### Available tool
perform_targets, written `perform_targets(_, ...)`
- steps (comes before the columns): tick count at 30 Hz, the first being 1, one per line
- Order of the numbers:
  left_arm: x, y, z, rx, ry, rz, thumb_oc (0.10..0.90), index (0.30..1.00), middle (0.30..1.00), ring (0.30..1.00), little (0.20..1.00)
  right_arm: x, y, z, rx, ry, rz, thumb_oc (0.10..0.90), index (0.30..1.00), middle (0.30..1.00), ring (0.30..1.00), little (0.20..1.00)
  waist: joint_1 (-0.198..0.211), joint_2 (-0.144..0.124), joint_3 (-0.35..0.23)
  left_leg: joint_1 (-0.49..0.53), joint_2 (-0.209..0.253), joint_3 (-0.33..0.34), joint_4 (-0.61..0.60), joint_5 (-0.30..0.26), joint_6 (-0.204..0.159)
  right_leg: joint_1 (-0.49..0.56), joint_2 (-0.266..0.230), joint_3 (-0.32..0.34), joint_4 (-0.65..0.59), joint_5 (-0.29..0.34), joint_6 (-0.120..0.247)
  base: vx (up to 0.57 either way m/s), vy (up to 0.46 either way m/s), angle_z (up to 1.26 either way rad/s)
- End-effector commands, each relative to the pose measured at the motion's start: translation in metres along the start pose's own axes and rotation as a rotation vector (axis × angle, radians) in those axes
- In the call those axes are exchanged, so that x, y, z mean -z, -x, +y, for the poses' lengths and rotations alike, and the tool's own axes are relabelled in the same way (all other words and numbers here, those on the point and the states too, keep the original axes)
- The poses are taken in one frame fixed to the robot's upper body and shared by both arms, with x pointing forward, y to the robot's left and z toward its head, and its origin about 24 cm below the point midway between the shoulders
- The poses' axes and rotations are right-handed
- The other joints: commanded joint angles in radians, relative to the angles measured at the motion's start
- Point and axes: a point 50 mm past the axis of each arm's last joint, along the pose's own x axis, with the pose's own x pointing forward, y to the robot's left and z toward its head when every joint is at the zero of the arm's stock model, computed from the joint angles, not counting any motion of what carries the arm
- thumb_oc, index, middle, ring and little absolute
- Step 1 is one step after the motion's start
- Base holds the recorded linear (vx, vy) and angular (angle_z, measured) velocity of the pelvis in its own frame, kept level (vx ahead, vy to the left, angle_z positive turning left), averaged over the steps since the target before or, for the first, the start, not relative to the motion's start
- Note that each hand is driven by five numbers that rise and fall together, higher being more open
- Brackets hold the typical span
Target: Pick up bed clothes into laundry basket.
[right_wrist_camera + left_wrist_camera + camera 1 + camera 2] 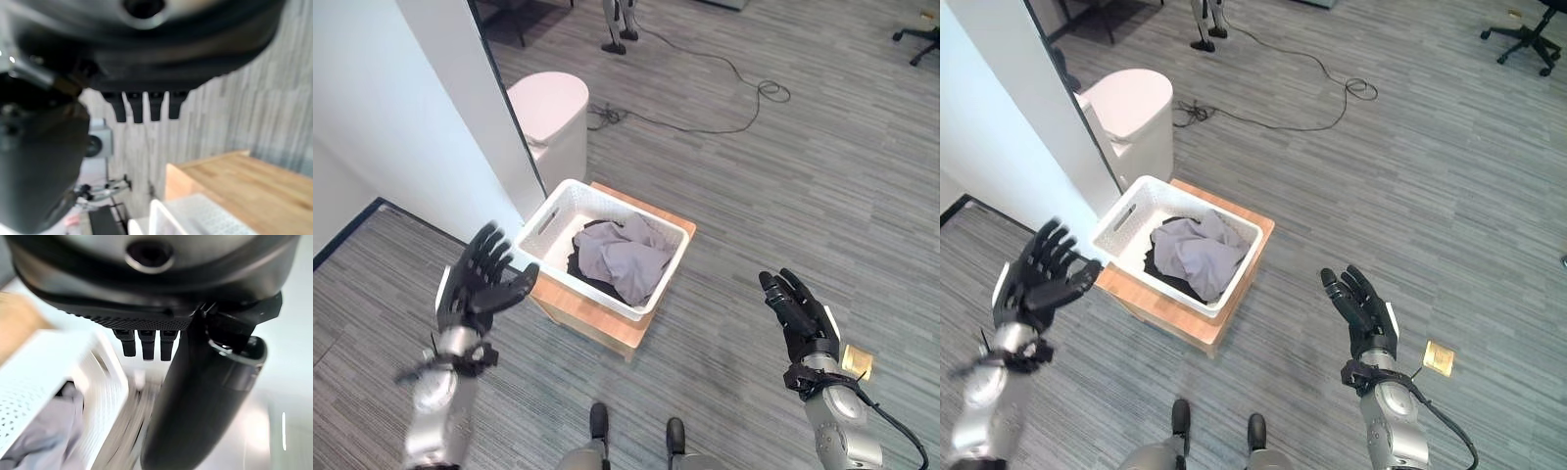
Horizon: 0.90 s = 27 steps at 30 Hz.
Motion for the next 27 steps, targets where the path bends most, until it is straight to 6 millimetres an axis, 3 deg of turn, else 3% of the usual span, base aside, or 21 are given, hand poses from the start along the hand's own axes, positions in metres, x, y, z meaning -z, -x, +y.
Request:
perform_targets(1,-0.034,-0.013,-0.003,0.027,0.041,-0.196,0.800,0.900,0.900,0.900,0.900,-0.031,0.003,0.003,-0.040,0.024,-0.188,0.800,0.900,0.900,0.900,0.900,0.006,-0.033,-0.114,0.076,0.029,-0.018,0.011,-0.135,-0.013,-0.032,-0.061,-0.029,0.042,-0.046,0.050,0.02,-0.015,0.05)
perform_targets(11,-0.003,0.007,-0.008,-0.110,0.160,-0.136,0.800,0.900,0.900,0.900,0.900,-0.023,0.009,0.022,-0.043,-0.092,-0.209,0.800,0.900,0.900,0.900,0.900,0.016,-0.025,-0.126,0.088,0.021,-0.043,0.021,-0.141,-0.004,-0.007,-0.065,-0.055,0.069,-0.074,0.041,0.01,-0.006,0.08)
perform_targets(15,0.029,0.018,-0.020,-0.183,0.344,-0.021,0.800,0.900,0.900,0.900,0.900,-0.011,0.013,0.040,-0.040,-0.159,-0.179,0.800,0.900,0.900,0.900,0.900,0.018,-0.023,-0.122,0.088,0.017,-0.051,0.024,-0.138,0.001,-0.004,-0.068,-0.059,0.077,-0.078,0.040,-0.01,-0.005,0.08)
perform_targets(27,0.035,0.017,-0.040,-0.079,0.242,0.048,0.800,0.900,0.900,0.900,0.900,-0.002,0.013,0.050,-0.069,-0.155,-0.125,0.800,0.900,0.900,0.900,0.900,0.013,-0.019,-0.127,0.098,0.018,-0.054,0.030,-0.142,0.004,-0.001,-0.068,-0.052,0.098,-0.089,0.040,0.00,-0.002,0.01)
